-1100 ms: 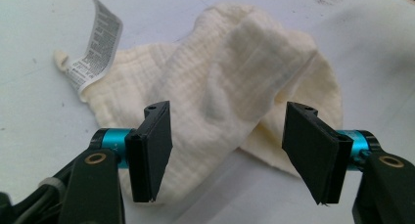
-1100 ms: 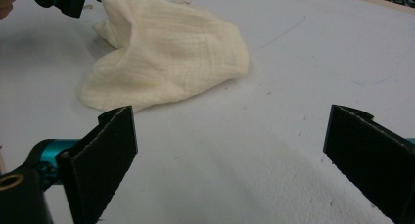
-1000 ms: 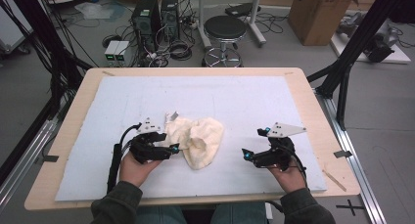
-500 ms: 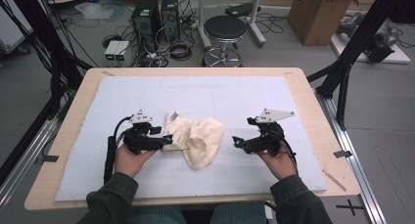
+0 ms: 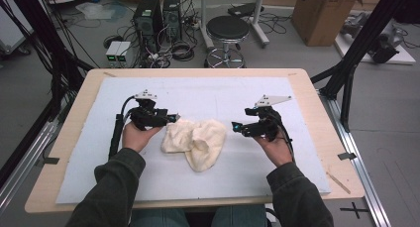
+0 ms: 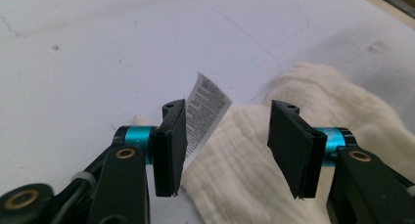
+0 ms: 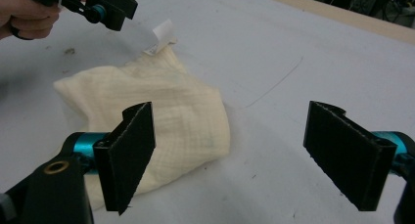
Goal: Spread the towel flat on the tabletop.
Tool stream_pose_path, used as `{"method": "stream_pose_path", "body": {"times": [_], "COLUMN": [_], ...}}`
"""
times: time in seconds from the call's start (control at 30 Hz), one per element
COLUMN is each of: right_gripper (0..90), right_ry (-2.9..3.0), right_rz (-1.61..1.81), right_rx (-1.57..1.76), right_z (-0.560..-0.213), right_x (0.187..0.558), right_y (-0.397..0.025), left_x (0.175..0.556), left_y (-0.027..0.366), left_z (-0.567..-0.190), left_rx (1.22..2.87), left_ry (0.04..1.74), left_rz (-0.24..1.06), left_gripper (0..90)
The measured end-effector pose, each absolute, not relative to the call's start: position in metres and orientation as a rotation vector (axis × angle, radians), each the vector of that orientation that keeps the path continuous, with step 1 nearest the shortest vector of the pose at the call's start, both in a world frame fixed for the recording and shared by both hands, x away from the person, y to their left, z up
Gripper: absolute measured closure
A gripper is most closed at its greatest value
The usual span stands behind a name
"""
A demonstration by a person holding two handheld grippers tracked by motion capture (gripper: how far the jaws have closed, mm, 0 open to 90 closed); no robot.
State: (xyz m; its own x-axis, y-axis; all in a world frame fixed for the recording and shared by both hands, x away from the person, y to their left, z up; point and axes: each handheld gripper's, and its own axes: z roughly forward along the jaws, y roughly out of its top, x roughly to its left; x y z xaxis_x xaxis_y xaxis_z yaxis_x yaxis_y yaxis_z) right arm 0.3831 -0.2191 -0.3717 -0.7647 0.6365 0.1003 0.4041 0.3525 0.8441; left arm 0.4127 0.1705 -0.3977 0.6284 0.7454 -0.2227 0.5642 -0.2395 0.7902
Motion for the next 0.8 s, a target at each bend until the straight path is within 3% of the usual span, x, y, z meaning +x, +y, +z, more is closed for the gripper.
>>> {"method": "stream_pose_path", "body": {"times": [0.13,0.4,0.8], "right_gripper": [23.7,24.2,24.2], "right_ry": [2.381,2.423,2.463], "right_rz": [1.355,1.329,1.282], "right_rx": [0.934,0.982,1.012], "right_z": [-0.376,-0.389,-0.397], "right_x": [0.389,0.4,0.407], "right_y": [-0.216,-0.211,-0.213], "left_x": [0.424,0.437,0.438], "left_y": [0.169,0.168,0.164], "left_z": [-0.412,-0.434,-0.435], "left_rx": [1.93,1.972,1.953], "left_ry": [1.064,1.148,1.182], "left_rz": [0.241,0.211,0.314], "left_gripper": [52.1,54.3,57.7]}}
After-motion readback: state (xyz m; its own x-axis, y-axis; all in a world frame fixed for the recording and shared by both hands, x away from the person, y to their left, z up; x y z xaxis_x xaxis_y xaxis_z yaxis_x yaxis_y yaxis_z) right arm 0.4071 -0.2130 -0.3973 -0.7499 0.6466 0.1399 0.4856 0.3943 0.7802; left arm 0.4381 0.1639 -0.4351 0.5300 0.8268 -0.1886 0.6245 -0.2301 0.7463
